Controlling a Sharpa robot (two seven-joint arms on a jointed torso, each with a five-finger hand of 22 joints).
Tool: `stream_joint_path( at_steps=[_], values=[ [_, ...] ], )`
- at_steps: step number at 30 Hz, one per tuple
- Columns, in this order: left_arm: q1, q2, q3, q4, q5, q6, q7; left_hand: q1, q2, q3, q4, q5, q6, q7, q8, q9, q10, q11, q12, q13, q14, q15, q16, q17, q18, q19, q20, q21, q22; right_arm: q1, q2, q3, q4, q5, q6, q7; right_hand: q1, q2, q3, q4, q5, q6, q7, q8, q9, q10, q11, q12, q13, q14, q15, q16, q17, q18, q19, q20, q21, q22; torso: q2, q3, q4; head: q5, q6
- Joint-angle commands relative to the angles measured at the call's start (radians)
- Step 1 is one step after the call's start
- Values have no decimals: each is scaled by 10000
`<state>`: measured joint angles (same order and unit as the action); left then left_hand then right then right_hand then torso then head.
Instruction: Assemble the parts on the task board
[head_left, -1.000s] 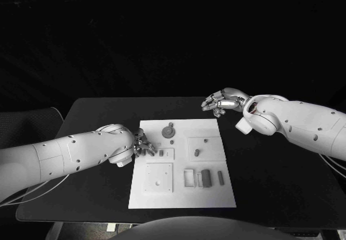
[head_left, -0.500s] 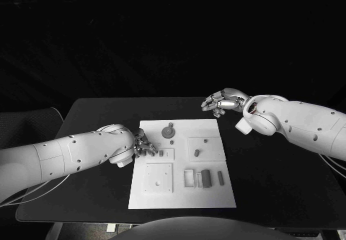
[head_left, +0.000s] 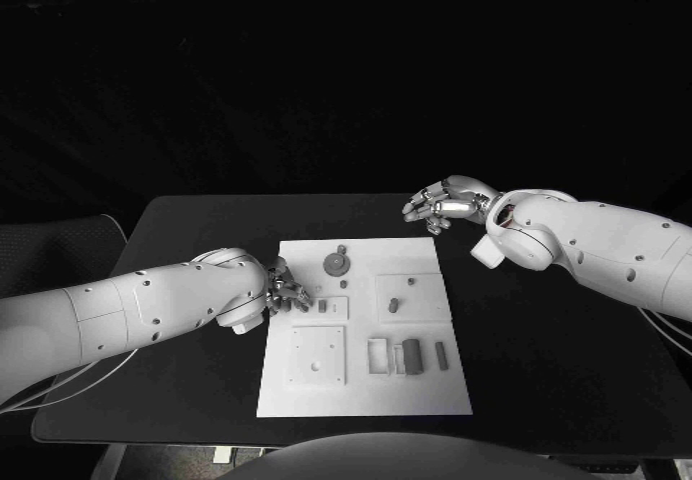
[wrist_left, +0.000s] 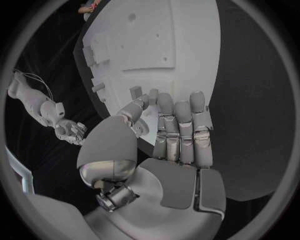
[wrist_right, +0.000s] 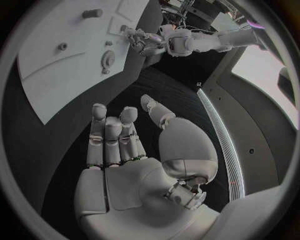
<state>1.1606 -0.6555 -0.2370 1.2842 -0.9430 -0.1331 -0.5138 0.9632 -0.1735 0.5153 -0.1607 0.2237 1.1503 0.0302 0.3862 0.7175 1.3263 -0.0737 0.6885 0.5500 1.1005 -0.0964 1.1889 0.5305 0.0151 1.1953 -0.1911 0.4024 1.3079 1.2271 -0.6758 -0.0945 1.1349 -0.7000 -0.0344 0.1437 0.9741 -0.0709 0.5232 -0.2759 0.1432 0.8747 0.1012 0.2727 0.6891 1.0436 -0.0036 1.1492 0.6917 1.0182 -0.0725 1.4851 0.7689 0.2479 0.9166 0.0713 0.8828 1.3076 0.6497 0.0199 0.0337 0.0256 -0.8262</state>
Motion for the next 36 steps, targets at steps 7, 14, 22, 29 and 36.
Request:
stream_joint_path(
  at_steps=[7,14,22,29,36],
  values=[
    [1,2,3,19,48,116,49,468,365,303,-625,2272,176,-55,-31,107,90,-39,162,103,57,-41,162,74,173,95,-62,141,217,-6,4,1,16,-3,162,57,-123,0,-2,37,-9,451,398,-67,-14,-1689,374,40,-18,-69,26,-48,-12,139,63,21,-30,138,3,0,1,18,5],
    [1,16,3,12,47,84,-41,507,571,396,-801,2520,265,-94,34,205,149,-78,279,183,110,-60,261,131,186,155,-81,246,230,-7,1,1,24,-3,158,56,-126,0,-2,38,-10,451,399,-67,-13,-1689,374,41,-20,-69,26,-48,-12,139,63,21,-31,139,2,5,-3,32,0],
    [1,35,3,-18,47,239,-128,487,605,416,-860,2578,285,-106,54,245,161,-92,324,214,127,-72,302,155,188,174,-90,295,233,-7,-6,1,28,-3,154,54,-127,-1,-2,38,-10,452,398,-68,-13,-1690,374,42,-21,-70,26,-48,-13,139,63,21,-32,139,1,5,-2,30,7],
    [2,51,3,-36,125,214,-93,250,506,373,-757,2292,228,-91,32,299,97,-78,334,230,85,-80,292,155,176,144,-94,329,215,-7,-17,1,25,-3,148,53,-130,0,-2,40,-10,452,399,-68,-13,-1690,374,43,-23,-70,26,-48,-14,139,62,22,-32,140,0,4,-5,20,15],
    [2,61,3,-44,236,165,-55,-553,-280,293,323,267,159,-69,-45,404,3,-62,301,200,23,-106,249,114,184,47,-121,313,186,-7,-19,1,22,-3,151,53,-132,-2,-2,39,-10,452,399,-69,-13,-1690,374,44,-25,-71,26,-48,-14,139,62,22,-33,140,-1,4,-1,6,18]
  ],
)
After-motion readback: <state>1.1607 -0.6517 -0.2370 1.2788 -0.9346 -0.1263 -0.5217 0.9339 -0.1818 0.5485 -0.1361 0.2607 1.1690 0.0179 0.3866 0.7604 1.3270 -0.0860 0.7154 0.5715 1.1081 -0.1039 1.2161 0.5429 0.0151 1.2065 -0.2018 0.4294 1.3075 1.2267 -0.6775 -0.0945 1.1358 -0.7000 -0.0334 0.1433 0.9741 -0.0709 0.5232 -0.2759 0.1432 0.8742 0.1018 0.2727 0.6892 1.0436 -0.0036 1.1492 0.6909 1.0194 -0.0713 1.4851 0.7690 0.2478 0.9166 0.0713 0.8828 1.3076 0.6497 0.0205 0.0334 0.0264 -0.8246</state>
